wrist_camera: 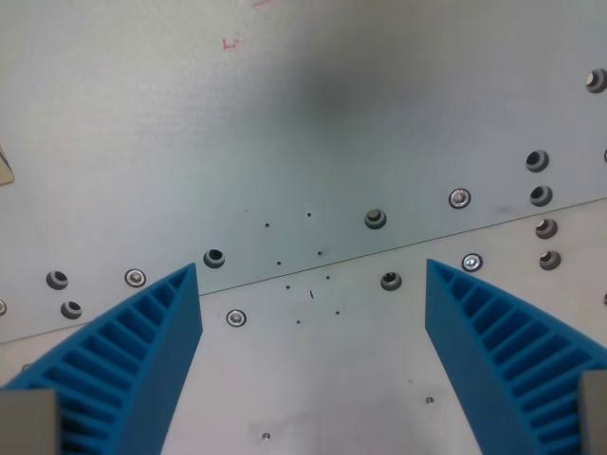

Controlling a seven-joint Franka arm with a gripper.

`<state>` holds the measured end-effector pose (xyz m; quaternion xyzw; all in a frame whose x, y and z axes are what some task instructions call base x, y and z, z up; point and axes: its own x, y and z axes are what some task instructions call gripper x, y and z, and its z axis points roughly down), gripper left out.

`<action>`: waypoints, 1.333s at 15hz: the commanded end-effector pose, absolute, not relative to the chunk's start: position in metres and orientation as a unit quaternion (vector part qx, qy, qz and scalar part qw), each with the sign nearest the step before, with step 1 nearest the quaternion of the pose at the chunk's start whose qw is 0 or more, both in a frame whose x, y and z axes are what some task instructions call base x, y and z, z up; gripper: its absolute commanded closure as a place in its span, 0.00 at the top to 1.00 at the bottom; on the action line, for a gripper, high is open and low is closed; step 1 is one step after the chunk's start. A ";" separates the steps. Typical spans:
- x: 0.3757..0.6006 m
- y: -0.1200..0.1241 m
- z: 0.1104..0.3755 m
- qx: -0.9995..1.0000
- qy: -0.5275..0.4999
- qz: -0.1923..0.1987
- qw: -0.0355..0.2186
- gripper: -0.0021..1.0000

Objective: Move in gripper positive x

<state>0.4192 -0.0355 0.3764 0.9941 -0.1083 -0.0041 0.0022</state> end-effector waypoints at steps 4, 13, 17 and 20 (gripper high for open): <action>0.438 -0.040 0.378 0.994 -0.108 -0.002 0.002 1.00; 0.482 -0.049 0.378 0.994 -0.108 -0.002 0.002 1.00; 0.502 -0.054 0.378 0.994 -0.108 -0.002 0.002 1.00; 0.516 -0.057 0.378 0.994 -0.108 -0.002 0.002 1.00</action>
